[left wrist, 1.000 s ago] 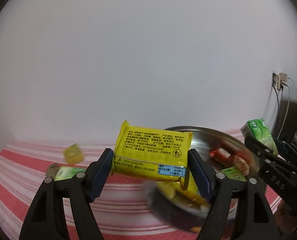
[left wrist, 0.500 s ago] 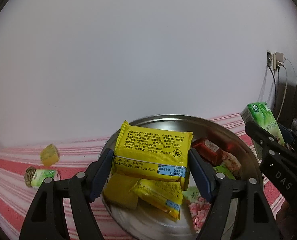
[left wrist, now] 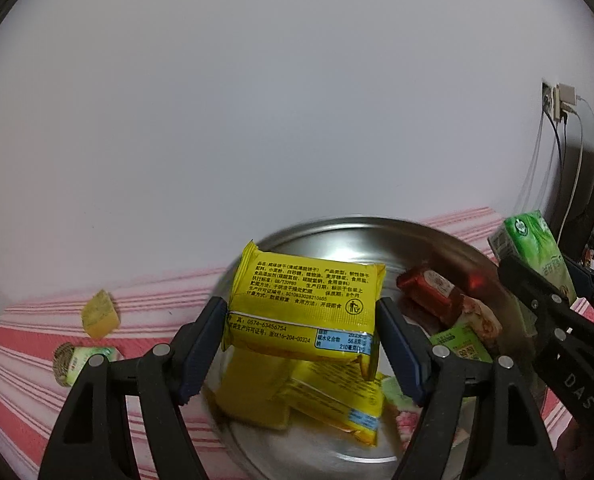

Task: Organize objects
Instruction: 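Open both grippers to drop the wafer pack and tissue pack into the tin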

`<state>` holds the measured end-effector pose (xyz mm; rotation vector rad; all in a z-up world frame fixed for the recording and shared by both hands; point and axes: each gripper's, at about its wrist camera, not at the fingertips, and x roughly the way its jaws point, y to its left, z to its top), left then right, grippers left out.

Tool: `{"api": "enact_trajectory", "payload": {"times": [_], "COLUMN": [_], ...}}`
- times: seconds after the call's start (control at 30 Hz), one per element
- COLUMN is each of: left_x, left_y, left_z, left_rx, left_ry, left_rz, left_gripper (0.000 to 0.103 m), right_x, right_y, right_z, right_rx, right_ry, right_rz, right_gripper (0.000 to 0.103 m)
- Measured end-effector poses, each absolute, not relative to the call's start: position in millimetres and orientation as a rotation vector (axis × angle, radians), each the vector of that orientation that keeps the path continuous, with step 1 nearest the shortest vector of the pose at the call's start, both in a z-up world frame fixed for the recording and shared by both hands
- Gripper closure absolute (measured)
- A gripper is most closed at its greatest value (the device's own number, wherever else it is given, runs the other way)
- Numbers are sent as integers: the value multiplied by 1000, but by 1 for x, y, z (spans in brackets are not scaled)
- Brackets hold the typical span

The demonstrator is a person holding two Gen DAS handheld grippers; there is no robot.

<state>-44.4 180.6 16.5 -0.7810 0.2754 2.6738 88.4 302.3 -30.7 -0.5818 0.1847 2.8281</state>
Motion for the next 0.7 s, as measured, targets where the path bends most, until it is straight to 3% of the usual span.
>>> {"api": "enact_trajectory", "payload": {"times": [0.23,0.3,0.33,0.37,0.57,0.7], "left_x": [-46,-46,-46,-43,-33,-39], "left_y": [203,205,206,206,186,155], "left_z": [5,4,4,5,16,18], "left_rx": [-820,-810,-801,-781,-711,-698], "left_ry": [348,372,384,400,409,301], "left_rz": [2710,2726,2729,2737,2769,2769], "left_gripper": [22,19,16,16,16,16], "right_x": [78,78,81,82,92,99], "right_y": [331,336,332,334,309,303], "right_z": [-33,-33,-34,-33,-30,-30], "right_rx": [-608,-608,-603,-587,-514,-439], "right_ry": [252,286,301,321,308,312], "right_rz": [2829,2836,2840,2845,2866,2864], "right_gripper": [48,40,27,22,21,21]}}
